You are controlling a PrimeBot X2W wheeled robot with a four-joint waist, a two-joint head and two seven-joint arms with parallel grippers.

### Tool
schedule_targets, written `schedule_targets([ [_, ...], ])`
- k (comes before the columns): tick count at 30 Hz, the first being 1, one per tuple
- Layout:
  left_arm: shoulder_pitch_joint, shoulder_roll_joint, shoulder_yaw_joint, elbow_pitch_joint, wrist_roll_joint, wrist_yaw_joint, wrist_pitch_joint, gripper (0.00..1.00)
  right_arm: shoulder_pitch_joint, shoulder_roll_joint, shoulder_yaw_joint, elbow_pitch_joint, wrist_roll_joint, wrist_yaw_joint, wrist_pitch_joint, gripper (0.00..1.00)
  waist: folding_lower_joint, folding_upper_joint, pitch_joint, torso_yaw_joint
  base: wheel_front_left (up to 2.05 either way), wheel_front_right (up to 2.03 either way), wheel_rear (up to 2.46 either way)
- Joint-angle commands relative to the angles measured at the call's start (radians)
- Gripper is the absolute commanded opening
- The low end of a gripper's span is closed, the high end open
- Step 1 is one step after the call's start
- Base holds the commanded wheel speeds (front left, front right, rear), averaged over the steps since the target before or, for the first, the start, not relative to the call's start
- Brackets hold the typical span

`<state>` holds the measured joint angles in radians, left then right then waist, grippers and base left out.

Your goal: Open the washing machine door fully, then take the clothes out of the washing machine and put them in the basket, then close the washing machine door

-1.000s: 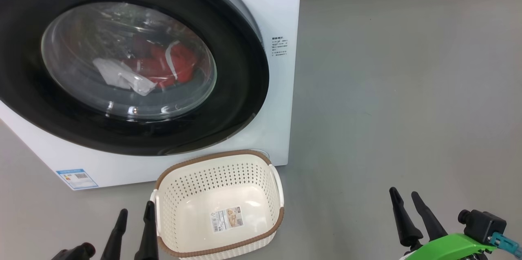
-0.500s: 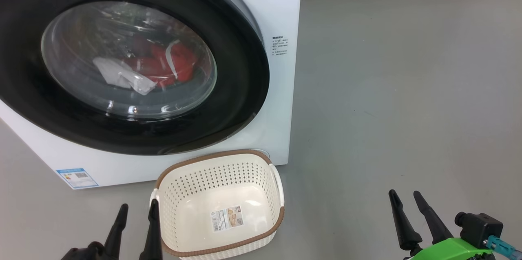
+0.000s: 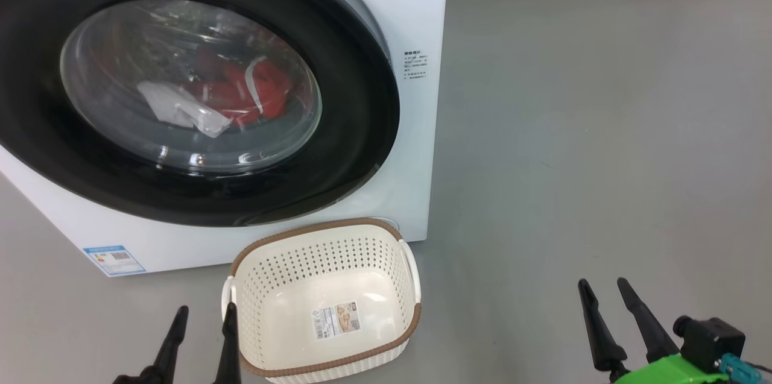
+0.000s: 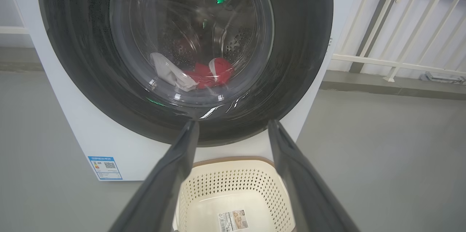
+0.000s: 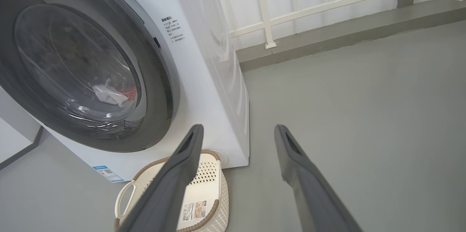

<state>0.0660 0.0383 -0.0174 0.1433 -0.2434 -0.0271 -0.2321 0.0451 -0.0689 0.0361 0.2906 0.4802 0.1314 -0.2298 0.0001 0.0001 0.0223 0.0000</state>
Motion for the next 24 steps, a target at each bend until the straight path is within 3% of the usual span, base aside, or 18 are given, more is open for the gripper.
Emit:
schedule_targets([
  [1,-0.008,0.011,0.03,-0.023,0.028,0.003,-0.016,1.0,0.006,-0.018,0.013,-0.027,-0.031,-0.001,-0.018,1.0,0.0,-0.0001,0.0,0.0,0.0,0.0,0.0],
  [6,-0.004,0.012,0.032,-0.024,0.073,0.004,-0.03,1.0,0.016,-0.02,0.009,-0.026,-0.068,-0.001,-0.032,1.0,0.0,-0.0001,-0.002,0.0,0.0,0.0,0.0],
  [24,-0.005,0.012,0.058,0.006,0.0,-0.016,-0.03,1.0,0.021,-0.011,-0.014,-0.043,-0.07,-0.001,-0.032,1.0,0.0,-0.0001,0.0,0.001,0.0,0.0,0.0],
])
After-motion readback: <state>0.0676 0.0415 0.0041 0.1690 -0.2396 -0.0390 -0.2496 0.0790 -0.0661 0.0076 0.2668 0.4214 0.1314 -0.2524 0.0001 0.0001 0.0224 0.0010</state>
